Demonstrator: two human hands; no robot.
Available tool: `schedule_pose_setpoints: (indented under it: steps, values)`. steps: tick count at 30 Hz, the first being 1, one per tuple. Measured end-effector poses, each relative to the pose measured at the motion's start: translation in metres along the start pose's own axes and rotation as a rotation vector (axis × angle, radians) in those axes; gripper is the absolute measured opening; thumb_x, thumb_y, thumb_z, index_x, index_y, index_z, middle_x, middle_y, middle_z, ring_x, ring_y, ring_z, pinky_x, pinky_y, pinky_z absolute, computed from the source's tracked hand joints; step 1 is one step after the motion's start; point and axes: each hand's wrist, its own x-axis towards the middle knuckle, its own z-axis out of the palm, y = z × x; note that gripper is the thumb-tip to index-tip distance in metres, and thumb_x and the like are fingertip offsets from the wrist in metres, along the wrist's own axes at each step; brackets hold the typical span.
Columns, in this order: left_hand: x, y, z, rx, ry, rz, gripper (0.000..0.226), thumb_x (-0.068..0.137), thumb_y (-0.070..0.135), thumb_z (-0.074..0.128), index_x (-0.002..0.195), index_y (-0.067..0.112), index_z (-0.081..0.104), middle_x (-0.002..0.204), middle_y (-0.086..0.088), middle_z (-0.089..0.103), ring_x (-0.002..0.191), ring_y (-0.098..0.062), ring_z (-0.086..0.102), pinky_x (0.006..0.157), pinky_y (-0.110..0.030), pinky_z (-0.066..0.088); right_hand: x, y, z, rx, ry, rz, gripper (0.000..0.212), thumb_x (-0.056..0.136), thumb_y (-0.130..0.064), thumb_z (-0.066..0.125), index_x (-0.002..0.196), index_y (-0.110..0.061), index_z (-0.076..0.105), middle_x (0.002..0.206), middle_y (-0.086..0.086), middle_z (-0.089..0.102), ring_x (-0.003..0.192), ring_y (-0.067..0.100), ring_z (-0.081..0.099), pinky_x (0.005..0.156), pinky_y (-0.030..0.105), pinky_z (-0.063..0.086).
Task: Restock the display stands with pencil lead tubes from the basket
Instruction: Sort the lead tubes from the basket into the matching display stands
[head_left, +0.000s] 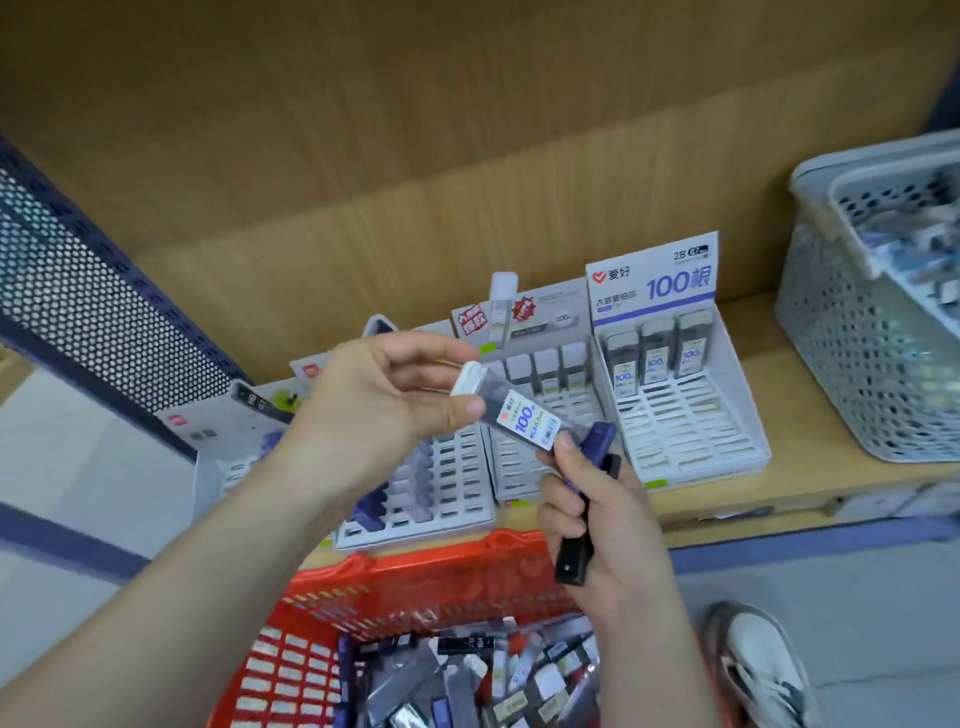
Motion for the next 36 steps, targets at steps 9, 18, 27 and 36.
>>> schedule_pose_setpoints:
  steps: [9,18,27,36]
  values:
    - [0.063,-0.003,0.08,0.356,-0.074,0.16,0.031,0.079,0.004,0.074,0.082,0.034,0.068,0.065,-0.005,0.066,0.058,-0.019,0.064,0.071,-0.041,0.058,0.014,-0.043,-0.037,-0.11,0.36,-0.195,0.008,0.098,-0.012,0.057,0.101,-0.02,0.057,0.077,0.006,0.065,0.041,0.007,0.034,0.035,0.017,0.027]
    - [0.126,-0.015,0.161,0.682,-0.07,0.388,0.025,0.087,0.013,0.064,0.109,0.024,0.07,0.086,-0.002,0.068,0.085,-0.019,0.063,0.08,-0.028,0.049,0.017,-0.058,-0.085,0.658,0.253,-0.04,0.038,0.077,-0.018,0.076,0.103,-0.017,0.049,0.075,-0.002,0.054,0.048,0.007,0.047,0.037,0.016,0.039]
    - [0.145,-0.031,0.179,0.802,-0.146,0.404,0.03,0.091,0.015,0.061,0.118,0.027,0.067,0.107,-0.005,0.07,0.102,-0.02,0.062,0.089,-0.029,0.049,0.017,-0.068,-0.081,0.703,0.261,-0.072,0.049,0.068,-0.011,0.08,0.111,-0.017,0.059,0.076,0.004,0.058,0.043,0.009,0.048,0.033,0.016,0.039]
    - [0.148,-0.03,0.179,0.867,-0.215,0.401,0.028,0.09,0.016,0.062,0.115,0.027,0.069,0.109,-0.001,0.069,0.104,-0.02,0.06,0.093,-0.03,0.047,0.014,-0.067,-0.087,0.71,0.142,-0.152,0.089,0.019,-0.001,0.095,0.102,-0.018,0.067,0.08,0.007,0.063,0.042,0.01,0.047,0.033,0.019,0.041]
